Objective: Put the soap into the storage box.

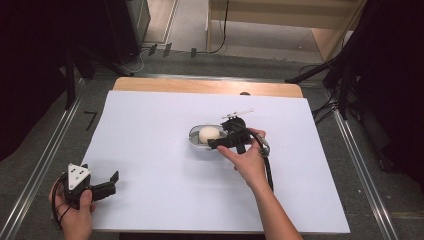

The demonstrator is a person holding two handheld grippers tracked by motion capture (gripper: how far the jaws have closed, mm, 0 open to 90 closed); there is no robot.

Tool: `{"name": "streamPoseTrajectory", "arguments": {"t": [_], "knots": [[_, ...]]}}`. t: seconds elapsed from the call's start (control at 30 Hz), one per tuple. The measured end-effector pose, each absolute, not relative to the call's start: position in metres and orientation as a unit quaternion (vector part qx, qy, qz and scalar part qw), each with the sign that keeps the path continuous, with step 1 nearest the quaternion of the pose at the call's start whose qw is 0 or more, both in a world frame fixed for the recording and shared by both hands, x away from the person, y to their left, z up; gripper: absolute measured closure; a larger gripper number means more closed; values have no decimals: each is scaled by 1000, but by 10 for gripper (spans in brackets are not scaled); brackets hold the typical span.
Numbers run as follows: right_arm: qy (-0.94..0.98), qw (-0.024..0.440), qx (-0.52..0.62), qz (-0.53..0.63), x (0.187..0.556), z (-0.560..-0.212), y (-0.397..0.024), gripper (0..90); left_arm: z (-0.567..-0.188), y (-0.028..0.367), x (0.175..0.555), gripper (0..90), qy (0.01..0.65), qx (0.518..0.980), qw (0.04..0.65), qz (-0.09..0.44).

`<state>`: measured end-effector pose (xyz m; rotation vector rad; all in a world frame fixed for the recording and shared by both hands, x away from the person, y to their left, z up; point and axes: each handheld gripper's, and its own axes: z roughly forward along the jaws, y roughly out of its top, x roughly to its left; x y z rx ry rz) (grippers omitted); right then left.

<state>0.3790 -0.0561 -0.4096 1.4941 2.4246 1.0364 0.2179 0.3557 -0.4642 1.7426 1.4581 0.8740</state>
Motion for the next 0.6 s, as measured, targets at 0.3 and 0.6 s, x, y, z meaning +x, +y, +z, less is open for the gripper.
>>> {"name": "streamPoseTrajectory", "arguments": {"t": [0.3, 0.6], "knots": [[795, 62, 493, 348, 371, -408, -75, 192, -464, 355, 218, 0, 562, 672, 345, 338], [787, 65, 506, 347, 367, -414, -99, 191, -464, 355, 218, 0, 562, 672, 344, 338]]}}
